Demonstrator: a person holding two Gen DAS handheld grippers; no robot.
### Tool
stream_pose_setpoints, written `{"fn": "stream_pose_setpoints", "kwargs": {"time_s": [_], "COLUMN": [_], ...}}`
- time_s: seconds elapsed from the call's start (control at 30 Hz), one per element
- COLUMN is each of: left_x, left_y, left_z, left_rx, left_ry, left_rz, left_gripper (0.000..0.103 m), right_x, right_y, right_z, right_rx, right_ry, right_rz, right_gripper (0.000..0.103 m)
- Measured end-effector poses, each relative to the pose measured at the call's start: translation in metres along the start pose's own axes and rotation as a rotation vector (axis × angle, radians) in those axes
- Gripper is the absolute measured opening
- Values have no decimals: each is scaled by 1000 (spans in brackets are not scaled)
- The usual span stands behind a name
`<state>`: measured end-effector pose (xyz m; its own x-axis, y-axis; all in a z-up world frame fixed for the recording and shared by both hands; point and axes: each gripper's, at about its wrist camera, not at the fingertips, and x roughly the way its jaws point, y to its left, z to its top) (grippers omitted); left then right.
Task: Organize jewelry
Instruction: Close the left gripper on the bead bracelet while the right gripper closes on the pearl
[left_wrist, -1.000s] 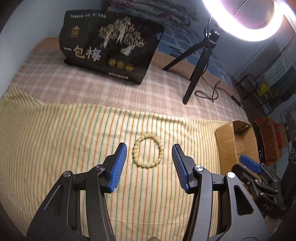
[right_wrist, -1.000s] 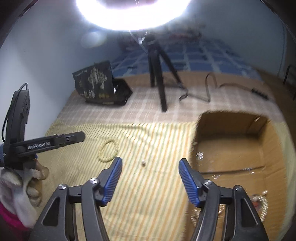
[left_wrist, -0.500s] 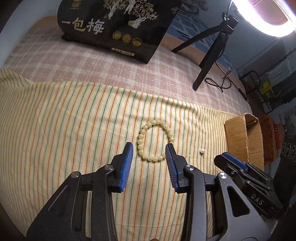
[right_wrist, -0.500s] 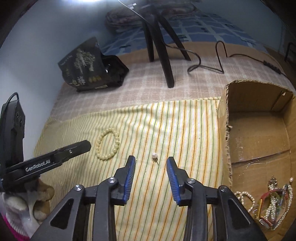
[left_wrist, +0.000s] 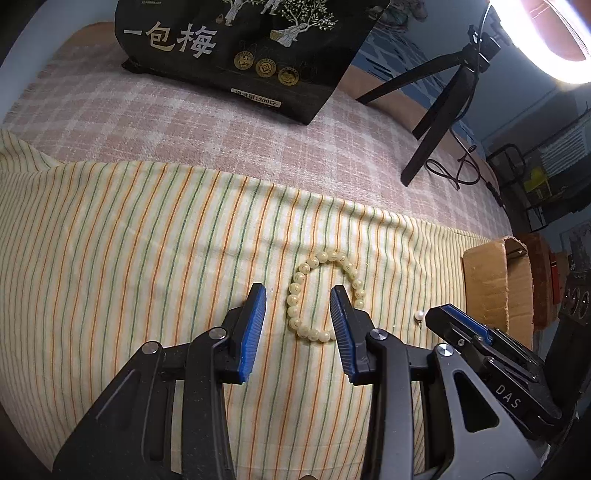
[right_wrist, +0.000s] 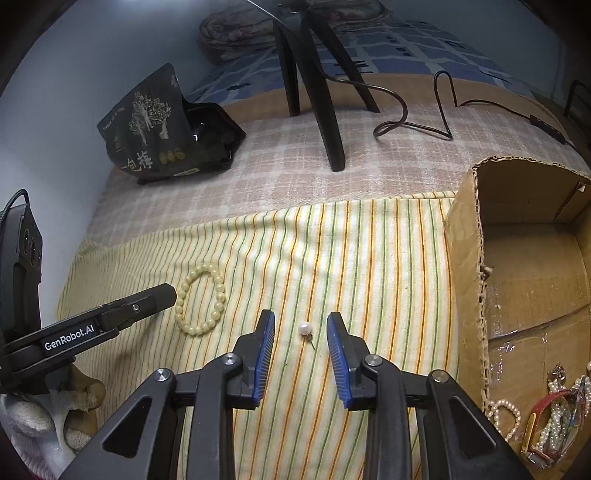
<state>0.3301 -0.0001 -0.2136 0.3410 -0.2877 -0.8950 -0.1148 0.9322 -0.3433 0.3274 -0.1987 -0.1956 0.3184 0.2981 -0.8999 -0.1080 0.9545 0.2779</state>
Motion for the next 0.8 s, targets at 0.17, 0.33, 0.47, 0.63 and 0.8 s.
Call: {"fn": "stream_pose_setpoints", "kwargs": {"time_s": [0.17, 0.33, 0.47, 0.63, 0.8], "left_x": [11, 14, 18, 22, 24], "left_y": [2, 1, 0, -3, -5], "left_z": [1, 2, 3, 3, 0], "left_rx": [-7, -2, 7, 18, 56], "left_ry": [20, 21, 23, 17, -9], "left_rz": [8, 10, 15, 26, 90], "left_gripper": [36, 36, 36, 36, 15], "right_x": [6, 13, 20, 28, 31], "right_y": [5, 7, 7, 12, 23], "right_z": [1, 2, 1, -1, -3], "right_rx": [-23, -46, -54, -95, -160], "right_ry": [8, 21, 32, 40, 39], "right_rz": [-13, -39, -44, -82, -134], "right_gripper": [27, 25, 24, 22, 19]}}
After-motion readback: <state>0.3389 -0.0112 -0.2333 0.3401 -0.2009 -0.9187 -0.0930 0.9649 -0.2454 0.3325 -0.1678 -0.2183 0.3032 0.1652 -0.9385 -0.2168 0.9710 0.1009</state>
